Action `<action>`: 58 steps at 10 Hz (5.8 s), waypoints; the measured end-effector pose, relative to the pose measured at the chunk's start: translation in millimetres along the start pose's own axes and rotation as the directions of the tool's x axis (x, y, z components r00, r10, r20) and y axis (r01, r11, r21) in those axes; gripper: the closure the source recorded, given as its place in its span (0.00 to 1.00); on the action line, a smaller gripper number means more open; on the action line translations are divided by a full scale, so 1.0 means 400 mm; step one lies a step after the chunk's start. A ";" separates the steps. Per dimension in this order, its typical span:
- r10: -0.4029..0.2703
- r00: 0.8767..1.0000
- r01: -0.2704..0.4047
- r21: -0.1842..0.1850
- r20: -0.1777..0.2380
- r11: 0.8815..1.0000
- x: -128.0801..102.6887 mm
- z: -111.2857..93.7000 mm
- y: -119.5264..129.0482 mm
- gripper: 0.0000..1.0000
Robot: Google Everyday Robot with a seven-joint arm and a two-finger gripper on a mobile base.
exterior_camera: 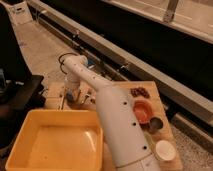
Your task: Wipe table surface with sponge
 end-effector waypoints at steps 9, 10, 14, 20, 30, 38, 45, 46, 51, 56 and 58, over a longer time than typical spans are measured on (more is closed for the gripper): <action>0.091 0.996 -0.090 -0.106 0.008 0.990 -0.075 -0.039 0.143 1.00; 0.104 0.995 -0.103 -0.105 0.000 0.989 -0.041 -0.036 0.148 1.00; 0.078 0.997 -0.078 -0.073 -0.006 0.994 0.024 0.006 0.066 1.00; 0.025 1.000 -0.024 -0.081 0.015 0.996 -0.095 0.022 0.035 1.00; 0.082 0.997 -0.082 -0.055 -0.016 0.995 0.021 0.003 0.044 1.00; 0.028 0.999 -0.027 -0.060 0.024 0.998 -0.145 -0.003 0.036 1.00; 0.118 0.993 -0.118 -0.101 -0.007 0.988 -0.020 -0.028 0.096 1.00; 0.112 0.994 -0.112 -0.097 -0.006 0.989 0.001 -0.023 0.084 1.00; 0.047 0.998 -0.046 -0.057 0.032 0.997 -0.050 0.020 0.017 1.00; 0.106 0.994 -0.105 -0.055 0.029 0.993 -0.098 -0.001 0.091 1.00; 0.154 0.988 -0.153 -0.060 0.009 0.986 -0.051 -0.017 0.135 1.00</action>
